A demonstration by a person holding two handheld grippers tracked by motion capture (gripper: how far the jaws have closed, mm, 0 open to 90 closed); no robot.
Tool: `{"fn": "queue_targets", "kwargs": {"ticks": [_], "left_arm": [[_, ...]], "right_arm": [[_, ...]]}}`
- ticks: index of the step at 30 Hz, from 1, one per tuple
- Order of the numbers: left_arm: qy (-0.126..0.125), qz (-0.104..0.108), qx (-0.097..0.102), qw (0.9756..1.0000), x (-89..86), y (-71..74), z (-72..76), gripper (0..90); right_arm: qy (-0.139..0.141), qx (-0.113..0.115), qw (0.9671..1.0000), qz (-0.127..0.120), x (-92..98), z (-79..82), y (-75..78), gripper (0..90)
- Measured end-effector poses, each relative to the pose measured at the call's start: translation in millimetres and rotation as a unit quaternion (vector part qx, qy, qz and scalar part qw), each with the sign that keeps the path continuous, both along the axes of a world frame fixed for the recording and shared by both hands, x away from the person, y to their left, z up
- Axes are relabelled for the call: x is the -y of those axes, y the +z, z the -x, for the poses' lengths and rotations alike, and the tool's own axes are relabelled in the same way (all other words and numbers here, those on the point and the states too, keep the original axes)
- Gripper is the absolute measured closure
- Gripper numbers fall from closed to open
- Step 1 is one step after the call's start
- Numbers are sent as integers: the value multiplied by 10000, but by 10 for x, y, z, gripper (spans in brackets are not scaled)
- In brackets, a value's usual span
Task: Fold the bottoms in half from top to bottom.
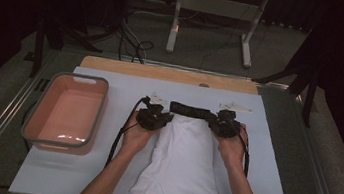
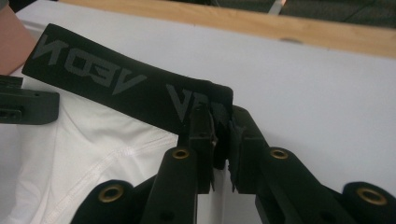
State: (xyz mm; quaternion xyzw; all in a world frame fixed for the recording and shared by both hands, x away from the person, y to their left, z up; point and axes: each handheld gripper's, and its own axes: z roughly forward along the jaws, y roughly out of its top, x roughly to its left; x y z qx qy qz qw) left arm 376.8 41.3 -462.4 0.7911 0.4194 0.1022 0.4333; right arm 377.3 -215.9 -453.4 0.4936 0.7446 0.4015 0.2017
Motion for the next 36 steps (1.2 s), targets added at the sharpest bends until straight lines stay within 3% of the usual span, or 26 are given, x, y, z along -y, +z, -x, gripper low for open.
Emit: {"fn": "queue_targets", "kwargs": {"ticks": [8, 22, 29, 30, 36], "left_arm": [[-8, 59, 205, 9998, -9, 156, -62, 848], [4, 55, 460, 9989, 42, 355, -174, 850], [-7, 76, 419, 9991, 54, 375, -217, 849], [-139, 65, 378, 9992, 47, 347, -212, 849], [-337, 68, 356, 9988, 37, 351, -165, 848]], "right_arm": [[-13, 214, 9996, -158, 27, -66, 145, 813], [35, 491, 9988, -23, 63, -161, 341, 813], [109, 572, 9983, 40, 89, -180, 382, 813], [141, 529, 9985, 9, 117, -176, 366, 813], [324, 531, 9981, 29, 166, -94, 342, 813]]}}
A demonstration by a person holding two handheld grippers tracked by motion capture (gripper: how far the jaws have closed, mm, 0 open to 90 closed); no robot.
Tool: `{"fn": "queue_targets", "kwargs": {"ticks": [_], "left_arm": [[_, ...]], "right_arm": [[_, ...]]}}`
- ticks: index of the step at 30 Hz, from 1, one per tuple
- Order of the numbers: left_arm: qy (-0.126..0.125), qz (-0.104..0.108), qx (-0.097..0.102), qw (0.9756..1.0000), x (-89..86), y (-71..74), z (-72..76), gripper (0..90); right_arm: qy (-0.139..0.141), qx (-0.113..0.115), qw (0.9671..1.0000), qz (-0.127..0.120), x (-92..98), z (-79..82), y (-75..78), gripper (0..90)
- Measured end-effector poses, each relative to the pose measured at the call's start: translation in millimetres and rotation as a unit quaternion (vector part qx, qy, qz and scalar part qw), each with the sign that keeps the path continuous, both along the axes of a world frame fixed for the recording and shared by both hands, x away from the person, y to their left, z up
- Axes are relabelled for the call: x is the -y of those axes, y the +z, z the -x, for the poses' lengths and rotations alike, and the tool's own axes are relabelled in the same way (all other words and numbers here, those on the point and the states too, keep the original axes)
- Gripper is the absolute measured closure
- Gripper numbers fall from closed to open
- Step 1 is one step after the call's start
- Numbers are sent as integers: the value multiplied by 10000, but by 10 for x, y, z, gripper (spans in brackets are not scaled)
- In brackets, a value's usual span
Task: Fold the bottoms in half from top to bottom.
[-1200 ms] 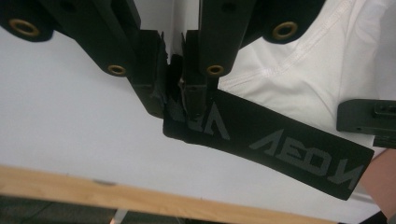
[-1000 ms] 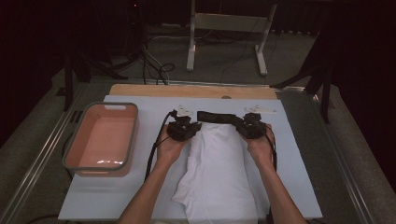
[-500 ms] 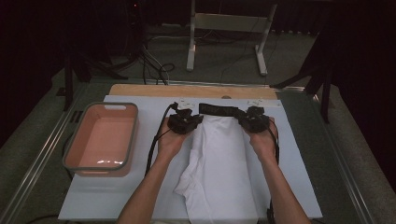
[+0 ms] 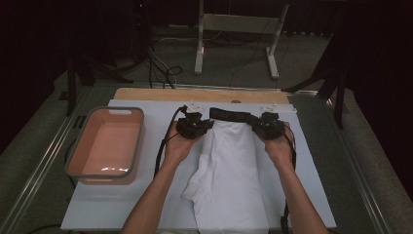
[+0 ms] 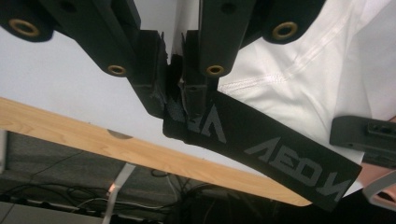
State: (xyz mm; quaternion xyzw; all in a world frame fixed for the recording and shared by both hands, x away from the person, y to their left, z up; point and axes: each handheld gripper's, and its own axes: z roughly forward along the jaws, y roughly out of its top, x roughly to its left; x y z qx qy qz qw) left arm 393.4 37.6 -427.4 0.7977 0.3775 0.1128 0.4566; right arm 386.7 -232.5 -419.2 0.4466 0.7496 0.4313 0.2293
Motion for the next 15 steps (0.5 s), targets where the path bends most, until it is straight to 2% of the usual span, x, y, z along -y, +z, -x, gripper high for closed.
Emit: {"fn": "queue_targets", "kwargs": {"ticks": [4, 10, 15], "left_arm": [[-141, 72, -17, 9999, -18, 8, 36, 848], [-289, 93, -55, 9995, -40, 0, 106, 848], [-394, 136, -114, 9991, -57, 7, 205, 847]], "right_arm": [[89, -28, 9999, -117, 58, 47, -2, 812], [263, 21, 9996, 41, 77, 165, 3, 812], [369, 65, 9993, 57, 90, 288, 12, 811]]}}
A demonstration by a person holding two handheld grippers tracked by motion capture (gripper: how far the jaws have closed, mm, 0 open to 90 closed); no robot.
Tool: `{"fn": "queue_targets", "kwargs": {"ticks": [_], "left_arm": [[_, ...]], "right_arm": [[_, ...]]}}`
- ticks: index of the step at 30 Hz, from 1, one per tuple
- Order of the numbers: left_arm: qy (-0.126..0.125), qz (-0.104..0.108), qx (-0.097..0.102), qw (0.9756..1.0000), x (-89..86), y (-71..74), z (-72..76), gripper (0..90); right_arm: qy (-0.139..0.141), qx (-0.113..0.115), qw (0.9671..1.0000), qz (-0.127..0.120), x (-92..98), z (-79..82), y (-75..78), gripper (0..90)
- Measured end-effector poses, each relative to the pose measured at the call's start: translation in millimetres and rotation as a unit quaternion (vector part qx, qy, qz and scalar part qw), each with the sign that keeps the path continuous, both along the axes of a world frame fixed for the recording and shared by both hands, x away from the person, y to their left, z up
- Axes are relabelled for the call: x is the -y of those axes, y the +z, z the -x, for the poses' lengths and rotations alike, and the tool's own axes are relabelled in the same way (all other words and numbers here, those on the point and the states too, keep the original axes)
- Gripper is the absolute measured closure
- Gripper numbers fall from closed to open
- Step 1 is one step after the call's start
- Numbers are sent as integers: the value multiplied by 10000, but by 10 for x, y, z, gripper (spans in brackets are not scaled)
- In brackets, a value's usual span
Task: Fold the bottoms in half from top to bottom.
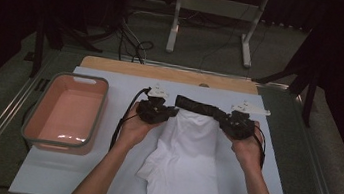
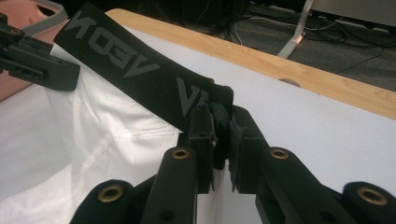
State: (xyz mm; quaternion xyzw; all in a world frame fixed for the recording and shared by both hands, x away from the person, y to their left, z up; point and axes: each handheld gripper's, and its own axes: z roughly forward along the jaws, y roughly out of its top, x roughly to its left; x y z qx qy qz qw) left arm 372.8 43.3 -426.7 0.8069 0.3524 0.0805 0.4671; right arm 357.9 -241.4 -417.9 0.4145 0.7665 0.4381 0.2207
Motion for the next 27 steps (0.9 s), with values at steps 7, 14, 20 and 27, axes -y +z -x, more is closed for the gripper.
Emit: {"fn": "queue_targets", "kwargs": {"ticks": [7, 14, 20, 27], "left_arm": [[-155, -46, 50, 9999, -3, -11, 182, 846], [-281, -31, 30, 9996, -13, -34, 374, 845], [-390, -37, 37, 9992, -23, -73, 507, 845], [-442, -23, -12, 9990, -41, -155, 599, 844]], "right_arm": [[107, 45, 9999, 62, 22, 200, -2, 811], [188, 67, 9997, 140, 25, 394, -14, 811], [246, 53, 9995, 169, 31, 524, -59, 810], [276, 11, 9995, 142, 33, 623, -117, 809]]}}
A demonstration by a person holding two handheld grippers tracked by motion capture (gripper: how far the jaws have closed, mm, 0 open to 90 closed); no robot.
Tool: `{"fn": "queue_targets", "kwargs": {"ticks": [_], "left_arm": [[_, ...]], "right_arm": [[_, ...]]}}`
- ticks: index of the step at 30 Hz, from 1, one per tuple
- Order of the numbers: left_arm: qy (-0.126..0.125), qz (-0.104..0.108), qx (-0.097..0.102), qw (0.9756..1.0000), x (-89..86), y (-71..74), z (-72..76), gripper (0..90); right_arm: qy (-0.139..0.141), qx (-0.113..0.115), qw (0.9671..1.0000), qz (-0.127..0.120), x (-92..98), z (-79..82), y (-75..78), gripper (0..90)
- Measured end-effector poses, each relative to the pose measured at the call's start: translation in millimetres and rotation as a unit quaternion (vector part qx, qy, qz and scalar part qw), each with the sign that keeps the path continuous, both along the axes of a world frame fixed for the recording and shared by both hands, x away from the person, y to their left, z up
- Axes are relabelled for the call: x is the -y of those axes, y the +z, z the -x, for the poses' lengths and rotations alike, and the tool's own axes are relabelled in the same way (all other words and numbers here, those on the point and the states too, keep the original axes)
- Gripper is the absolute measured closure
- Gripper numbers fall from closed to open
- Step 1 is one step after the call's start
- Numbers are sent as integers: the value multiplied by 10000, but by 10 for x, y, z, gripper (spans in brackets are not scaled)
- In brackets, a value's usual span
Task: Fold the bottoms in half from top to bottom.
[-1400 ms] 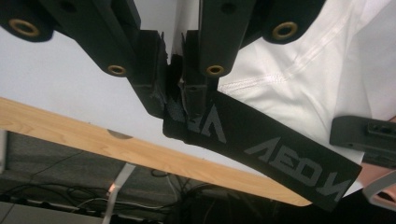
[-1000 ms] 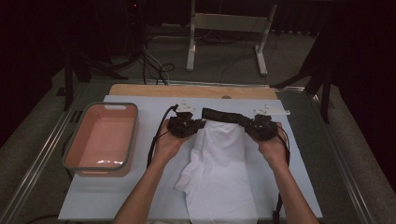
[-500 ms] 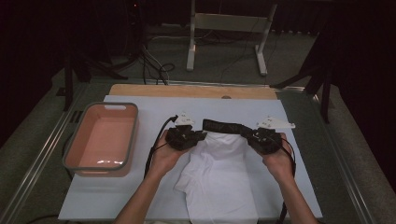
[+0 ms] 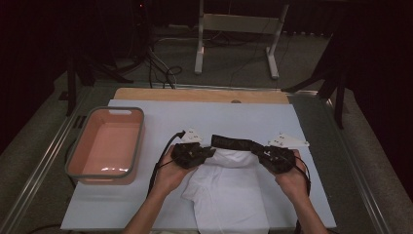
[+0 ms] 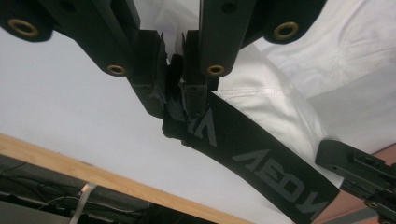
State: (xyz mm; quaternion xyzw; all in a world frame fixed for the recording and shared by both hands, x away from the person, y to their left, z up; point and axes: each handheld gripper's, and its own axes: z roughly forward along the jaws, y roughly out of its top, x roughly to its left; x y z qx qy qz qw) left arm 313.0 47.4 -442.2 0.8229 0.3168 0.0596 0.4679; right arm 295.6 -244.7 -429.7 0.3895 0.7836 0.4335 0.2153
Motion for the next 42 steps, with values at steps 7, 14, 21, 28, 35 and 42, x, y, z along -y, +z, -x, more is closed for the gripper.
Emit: {"fn": "queue_targets", "kwargs": {"ticks": [7, 14, 21, 28, 35, 42], "left_arm": [[-84, 20, -67, 9999, -6, -59, 121, 843], [-219, -42, -217, 9995, 3, -194, 266, 841], [-289, -100, -381, 9988, 16, -327, 356, 839], [-332, -118, -674, 9971, 22, -526, 445, 834], [-255, -242, -771, 9964, 25, -638, 456, 791], [221, -191, -457, 9985, -52, -600, 383, 442]], "right_arm": [[49, -102, 9999, -34, 13, 132, -88, 809], [120, -243, 9996, 59, 18, 293, -219, 809], [195, -419, 9988, 155, -5, 397, -345, 809], [261, -663, 9971, 270, -8, 483, -453, 808], [253, -865, 9953, 355, -23, 462, -532, 799], [-44, -916, 9955, 220, 75, 366, -527, 538]]}}
